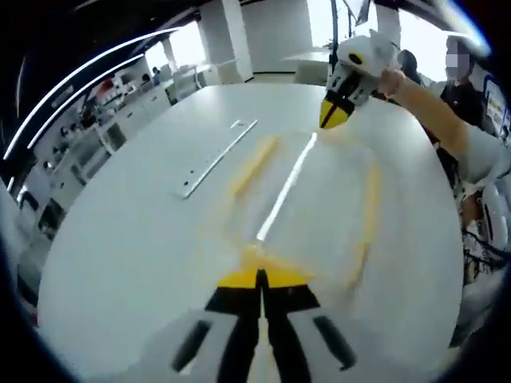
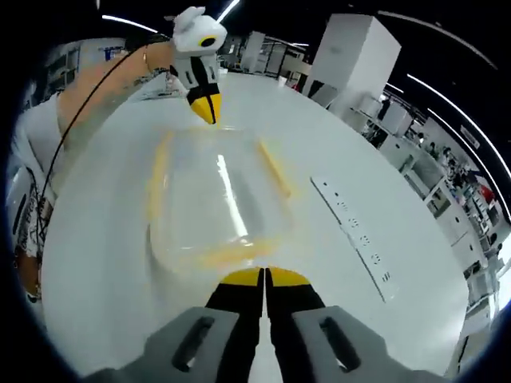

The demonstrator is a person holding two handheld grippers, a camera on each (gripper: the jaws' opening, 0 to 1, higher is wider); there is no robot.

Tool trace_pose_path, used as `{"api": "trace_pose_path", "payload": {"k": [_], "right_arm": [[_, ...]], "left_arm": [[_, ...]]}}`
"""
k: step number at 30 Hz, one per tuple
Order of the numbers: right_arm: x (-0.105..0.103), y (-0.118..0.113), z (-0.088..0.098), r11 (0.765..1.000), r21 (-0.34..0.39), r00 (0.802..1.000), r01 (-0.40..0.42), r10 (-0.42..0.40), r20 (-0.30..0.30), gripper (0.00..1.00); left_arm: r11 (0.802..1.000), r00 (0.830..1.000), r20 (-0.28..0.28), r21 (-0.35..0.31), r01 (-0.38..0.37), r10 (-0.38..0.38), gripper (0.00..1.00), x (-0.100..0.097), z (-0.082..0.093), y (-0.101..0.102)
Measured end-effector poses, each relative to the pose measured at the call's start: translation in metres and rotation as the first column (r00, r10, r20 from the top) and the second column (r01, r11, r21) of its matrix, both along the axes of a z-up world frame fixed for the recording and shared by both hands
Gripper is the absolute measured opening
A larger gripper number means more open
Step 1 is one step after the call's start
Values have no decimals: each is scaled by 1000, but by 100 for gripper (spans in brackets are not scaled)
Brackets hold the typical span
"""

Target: Snap each plastic latch of the storage box into its locked position after aligning the lid with the box until every specified latch is closed and the lid sits flush.

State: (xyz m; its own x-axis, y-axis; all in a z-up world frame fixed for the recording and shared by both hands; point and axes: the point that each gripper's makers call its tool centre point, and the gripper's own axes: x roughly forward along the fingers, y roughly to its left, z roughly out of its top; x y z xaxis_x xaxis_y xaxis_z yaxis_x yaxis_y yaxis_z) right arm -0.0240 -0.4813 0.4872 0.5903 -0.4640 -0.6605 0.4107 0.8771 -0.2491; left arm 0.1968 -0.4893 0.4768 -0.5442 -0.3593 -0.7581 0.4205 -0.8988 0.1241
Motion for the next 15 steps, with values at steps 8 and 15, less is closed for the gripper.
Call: {"api": "trace_pose_path", "payload": {"k": [8,15], "right_arm": [[18,8,6,998,-11,998,-64,64,22,1],[32,7,-1,994,-1,994,-106,106,22,1]], "left_arm": [[1000,999,28,-21,18,-18,0,-6,0,-7],[999,997,70,-9,46,-45,0,-11,-14,-7]]}}
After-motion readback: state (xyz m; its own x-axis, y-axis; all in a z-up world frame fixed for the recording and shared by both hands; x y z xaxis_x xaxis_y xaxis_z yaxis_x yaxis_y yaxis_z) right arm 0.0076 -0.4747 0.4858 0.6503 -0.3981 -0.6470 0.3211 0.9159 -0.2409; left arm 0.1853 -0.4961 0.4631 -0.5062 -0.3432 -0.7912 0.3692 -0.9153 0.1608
